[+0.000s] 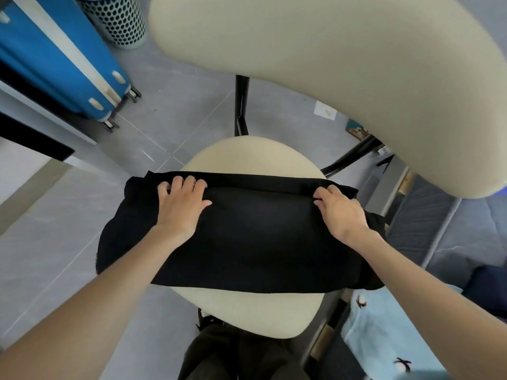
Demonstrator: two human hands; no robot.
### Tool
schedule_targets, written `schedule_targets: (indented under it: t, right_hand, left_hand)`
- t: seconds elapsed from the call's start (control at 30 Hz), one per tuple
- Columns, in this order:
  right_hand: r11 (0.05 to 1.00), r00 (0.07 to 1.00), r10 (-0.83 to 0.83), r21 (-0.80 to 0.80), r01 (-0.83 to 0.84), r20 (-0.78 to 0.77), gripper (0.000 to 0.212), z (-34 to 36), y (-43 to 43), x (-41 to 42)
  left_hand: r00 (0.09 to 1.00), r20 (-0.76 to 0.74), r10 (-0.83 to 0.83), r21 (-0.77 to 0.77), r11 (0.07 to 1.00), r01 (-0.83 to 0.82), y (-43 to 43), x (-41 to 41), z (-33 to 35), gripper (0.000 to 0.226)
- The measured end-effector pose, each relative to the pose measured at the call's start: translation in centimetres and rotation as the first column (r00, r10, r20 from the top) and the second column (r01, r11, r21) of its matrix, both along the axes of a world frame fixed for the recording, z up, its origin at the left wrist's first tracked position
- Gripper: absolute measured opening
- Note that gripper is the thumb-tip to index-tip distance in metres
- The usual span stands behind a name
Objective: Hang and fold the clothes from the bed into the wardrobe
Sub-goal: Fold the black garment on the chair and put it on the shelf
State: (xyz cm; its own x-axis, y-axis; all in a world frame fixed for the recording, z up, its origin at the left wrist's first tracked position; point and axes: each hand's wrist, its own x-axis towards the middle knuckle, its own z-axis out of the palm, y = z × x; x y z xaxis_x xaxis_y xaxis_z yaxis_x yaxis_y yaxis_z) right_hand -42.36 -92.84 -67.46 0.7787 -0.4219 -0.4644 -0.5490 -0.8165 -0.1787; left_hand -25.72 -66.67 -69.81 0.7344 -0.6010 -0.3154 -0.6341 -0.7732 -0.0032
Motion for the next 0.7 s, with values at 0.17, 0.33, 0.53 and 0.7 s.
schedule_targets:
  t: [0.17,0.33,0.53,0.7]
  right_hand:
    - [0.994,0.993,-0.001,-0.109,0.014,0.117,0.03,1.9,-0.7,1.0]
    - [0.972,0.948,-0.231,0.004,0.236,0.219,0.03,2.4,-0.4,3.6]
    - [0.997,0.996,-0.022,0.069,0.016,0.088,0.057,-0.7,6.0,2.5]
    - [1.0,0.997,0.029,0.003,-0.029,-0.076,0.064,-4.1,5.8,1.2]
  left_hand:
    - [0.997,0.004,-0.076,-0.1,0.992,0.076,0.2,2.1,2.1,0.03]
    - [0.997,-0.021,0.069,-0.202,0.977,-0.072,-1.0,4.4,2.9,0.04]
    - [0.988,-0.137,0.077,-0.123,0.988,-0.094,-1.4,-1.8,-0.2,0.057]
    - [0.949,-0.218,0.226,-0.074,0.966,-0.247,-0.1,-2.0,-2.9,0.063]
